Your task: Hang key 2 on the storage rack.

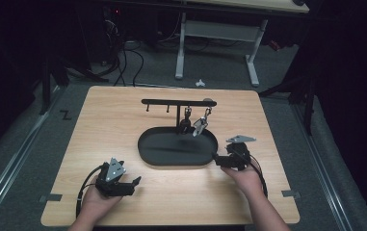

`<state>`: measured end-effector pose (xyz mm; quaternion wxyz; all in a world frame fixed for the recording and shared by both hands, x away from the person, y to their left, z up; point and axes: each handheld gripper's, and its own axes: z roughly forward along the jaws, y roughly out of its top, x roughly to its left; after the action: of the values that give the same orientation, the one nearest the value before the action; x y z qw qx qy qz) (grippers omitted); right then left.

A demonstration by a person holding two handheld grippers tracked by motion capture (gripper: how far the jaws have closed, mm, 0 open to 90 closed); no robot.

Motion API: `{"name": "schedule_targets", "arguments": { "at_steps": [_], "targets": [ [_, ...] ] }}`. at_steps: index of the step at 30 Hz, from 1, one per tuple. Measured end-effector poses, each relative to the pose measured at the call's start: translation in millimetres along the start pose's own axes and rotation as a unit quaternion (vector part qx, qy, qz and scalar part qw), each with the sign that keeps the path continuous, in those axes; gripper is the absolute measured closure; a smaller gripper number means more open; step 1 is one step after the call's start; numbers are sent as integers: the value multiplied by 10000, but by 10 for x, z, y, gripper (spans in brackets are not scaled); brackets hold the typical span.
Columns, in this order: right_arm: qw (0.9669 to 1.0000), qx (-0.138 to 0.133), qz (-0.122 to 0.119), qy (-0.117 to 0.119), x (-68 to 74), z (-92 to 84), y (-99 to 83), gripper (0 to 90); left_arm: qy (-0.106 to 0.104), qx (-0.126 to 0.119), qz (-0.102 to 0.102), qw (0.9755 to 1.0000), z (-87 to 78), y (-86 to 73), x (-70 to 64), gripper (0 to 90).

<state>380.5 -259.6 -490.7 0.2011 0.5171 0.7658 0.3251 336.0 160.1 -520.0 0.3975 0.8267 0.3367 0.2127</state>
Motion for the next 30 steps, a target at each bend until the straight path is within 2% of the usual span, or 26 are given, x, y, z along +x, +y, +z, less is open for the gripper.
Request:
{"name": "schedule_targets", "arguments": {
  "at_steps": [1,2,3,4,5,6,7,8,9,10,12,13,15,20,25,28,30],
  "targets": [
    [9996,-131,25,-237,32,-24,-106,249,12,9,3,10000,-2,-1,6,154],
    [9993,-168,-28,-337,43,-34,-150,236,24,-6,-39,10000,-3,-4,13,154],
    [9981,-313,-104,-515,71,-65,-252,208,52,-34,-92,9999,-8,-12,28,154],
    [9963,-637,-100,-573,90,-118,-407,185,63,-50,-124,9999,-13,-17,40,155],
    [9952,-828,-63,-522,95,-150,-518,186,73,-84,-206,9997,-32,-21,66,155],
    [9964,-807,-30,-265,100,-175,-640,154,76,-133,-271,9995,-44,-22,79,155],
    [9974,-691,-46,-173,102,-180,-636,140,81,-184,-339,9992,-56,-25,92,155],
    [9976,-652,-160,-172,103,-199,-631,141,112,-228,-439,9987,-68,-31,107,155],
    [9958,-831,-279,-249,94,-239,-629,142,129,-219,-484,9985,-72,-36,117,155],
    [9943,-997,-253,-286,81,-262,-623,141,152,-209,-517,9983,-72,-40,121,155],
    [9938,-1063,-206,-268,66,-273,-609,140,204,-197,-598,9978,-71,-44,123,153],
    [9936,-1055,-277,-292,66,-264,-609,140,220,-195,-605,9977,-72,-44,120,153],
    [9941,-963,-403,-305,73,-230,-617,139,245,-182,-571,9979,-70,-41,107,153],
    [9942,-928,-409,-369,62,-211,-623,138,193,-202,-497,9984,-52,-25,105,152],
    [9932,-1010,-180,-542,26,-309,-692,138,-72,-257,-522,9983,5,-4,108,152],
    [9918,-1068,-19,-704,-6,-369,-723,139,-163,-287,-318,9990,37,55,92,152],
    [9910,-1088,-35,-782,-18,-373,-718,139,-125,-329,-132,9993,34,85,75,152]
  ]
}}
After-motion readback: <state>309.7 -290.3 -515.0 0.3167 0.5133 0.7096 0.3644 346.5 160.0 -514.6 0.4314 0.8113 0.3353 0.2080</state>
